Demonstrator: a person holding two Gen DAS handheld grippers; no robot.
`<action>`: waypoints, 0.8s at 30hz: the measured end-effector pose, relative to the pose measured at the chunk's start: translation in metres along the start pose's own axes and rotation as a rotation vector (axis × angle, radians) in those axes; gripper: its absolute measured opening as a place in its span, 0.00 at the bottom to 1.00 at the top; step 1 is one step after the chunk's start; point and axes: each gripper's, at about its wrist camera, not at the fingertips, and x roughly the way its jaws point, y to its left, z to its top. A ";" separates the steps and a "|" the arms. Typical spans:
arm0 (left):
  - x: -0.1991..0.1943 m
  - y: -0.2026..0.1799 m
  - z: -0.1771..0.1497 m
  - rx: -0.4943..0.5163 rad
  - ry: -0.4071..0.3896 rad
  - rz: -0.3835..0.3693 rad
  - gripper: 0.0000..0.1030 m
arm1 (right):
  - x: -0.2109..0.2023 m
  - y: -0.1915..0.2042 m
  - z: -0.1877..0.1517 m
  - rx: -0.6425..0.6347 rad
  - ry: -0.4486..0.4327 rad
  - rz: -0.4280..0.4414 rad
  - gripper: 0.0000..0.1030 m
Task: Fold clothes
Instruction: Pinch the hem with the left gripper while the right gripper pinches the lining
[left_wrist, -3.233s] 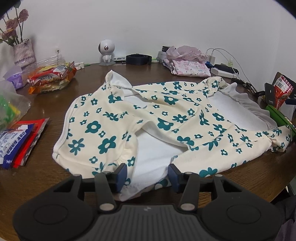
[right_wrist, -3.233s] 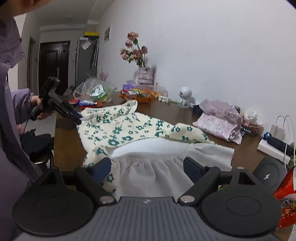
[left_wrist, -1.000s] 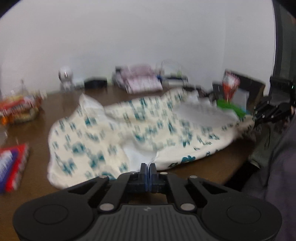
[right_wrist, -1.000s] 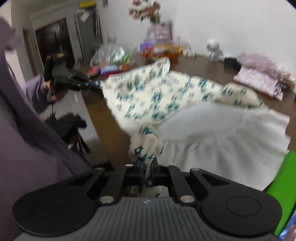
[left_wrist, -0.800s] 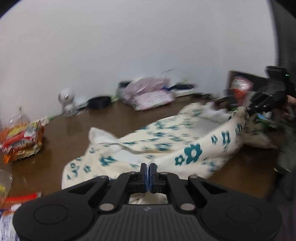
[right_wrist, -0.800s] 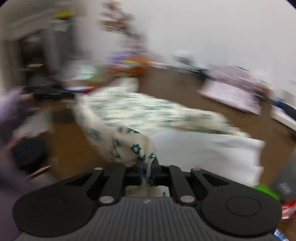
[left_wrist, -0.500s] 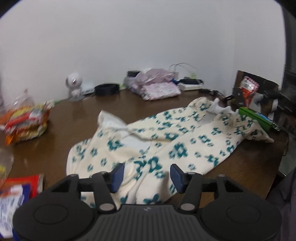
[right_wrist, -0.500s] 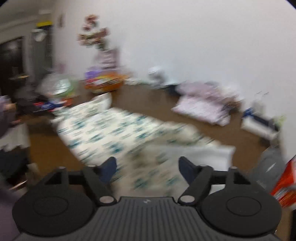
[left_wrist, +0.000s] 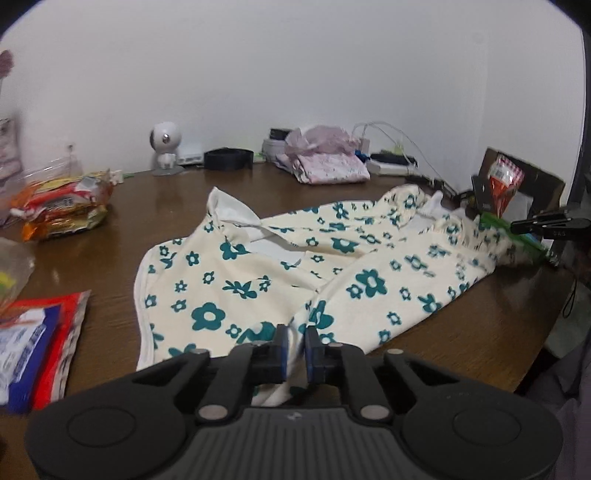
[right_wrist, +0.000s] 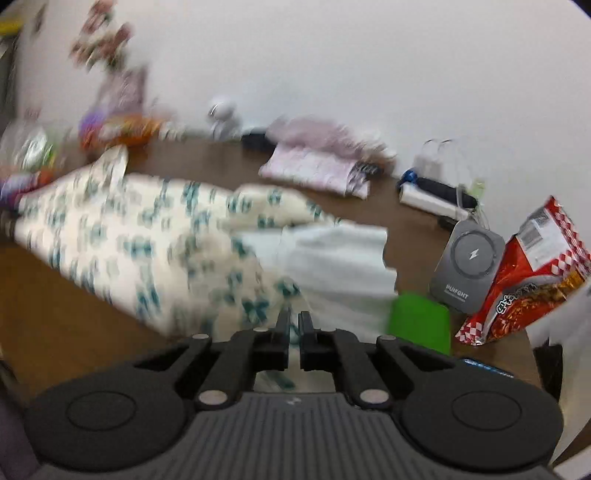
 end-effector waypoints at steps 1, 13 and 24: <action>-0.003 -0.002 0.000 -0.003 -0.008 0.004 0.15 | -0.003 0.005 0.002 0.056 -0.026 0.027 0.08; -0.005 -0.007 -0.014 -0.022 0.044 0.091 0.01 | 0.017 -0.012 -0.023 0.266 0.049 0.109 0.14; 0.015 -0.024 0.010 -0.114 -0.010 0.118 0.37 | 0.037 0.032 0.008 0.195 0.006 0.161 0.35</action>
